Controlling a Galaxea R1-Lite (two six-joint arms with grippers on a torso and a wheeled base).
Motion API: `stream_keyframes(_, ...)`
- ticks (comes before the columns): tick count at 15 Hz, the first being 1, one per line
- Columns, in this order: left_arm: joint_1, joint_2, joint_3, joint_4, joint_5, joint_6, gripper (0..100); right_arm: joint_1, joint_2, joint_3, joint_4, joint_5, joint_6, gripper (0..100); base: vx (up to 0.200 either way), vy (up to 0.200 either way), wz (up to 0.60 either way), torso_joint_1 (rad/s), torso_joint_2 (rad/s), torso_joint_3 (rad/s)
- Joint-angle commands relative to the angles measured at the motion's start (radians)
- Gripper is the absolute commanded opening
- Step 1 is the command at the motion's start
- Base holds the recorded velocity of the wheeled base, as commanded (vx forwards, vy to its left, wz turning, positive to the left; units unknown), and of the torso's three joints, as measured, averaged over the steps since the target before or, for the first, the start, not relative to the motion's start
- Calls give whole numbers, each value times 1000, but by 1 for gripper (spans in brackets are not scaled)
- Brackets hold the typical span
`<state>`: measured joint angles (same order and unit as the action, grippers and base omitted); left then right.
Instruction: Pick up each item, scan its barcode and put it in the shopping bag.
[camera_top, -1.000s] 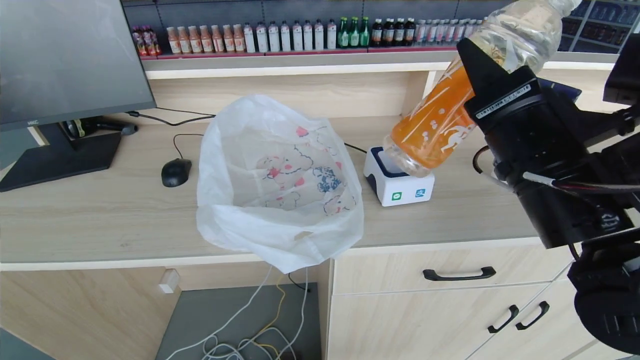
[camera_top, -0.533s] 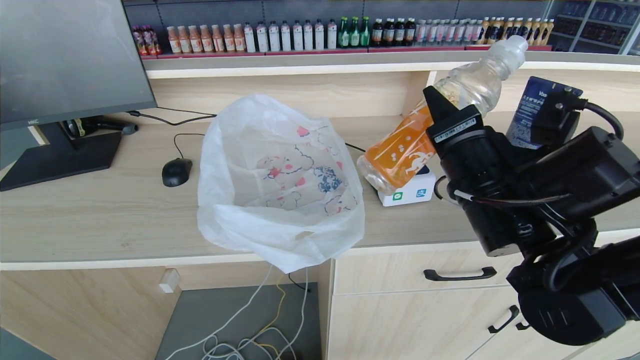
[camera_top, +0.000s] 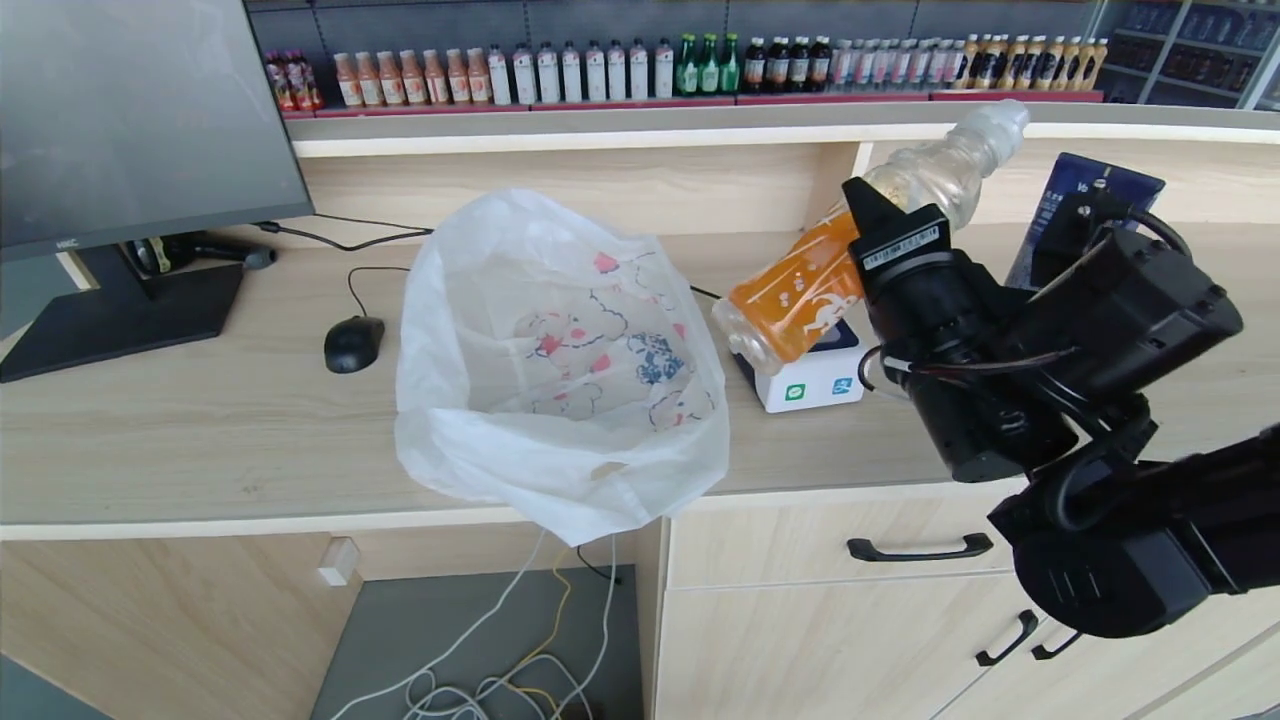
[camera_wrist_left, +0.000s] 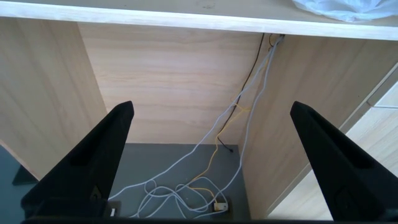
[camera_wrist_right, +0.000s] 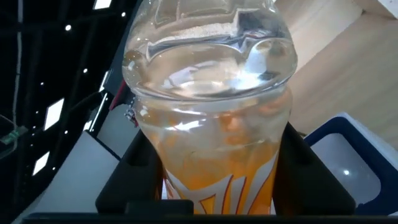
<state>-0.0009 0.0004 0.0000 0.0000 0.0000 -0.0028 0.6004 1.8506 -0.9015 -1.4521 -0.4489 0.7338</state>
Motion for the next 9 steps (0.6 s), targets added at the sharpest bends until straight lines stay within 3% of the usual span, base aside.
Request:
stream_keyframes(1,-1,0,0,0,0,0,100,-24,-7,-80,70,-1,47,0,0,0,0,0,0,0)
stream_keyframes(9,-1,0,0,0,0,0,100,-102,-5,-177,257,-1,272,0,0,0,0,0,0,0)
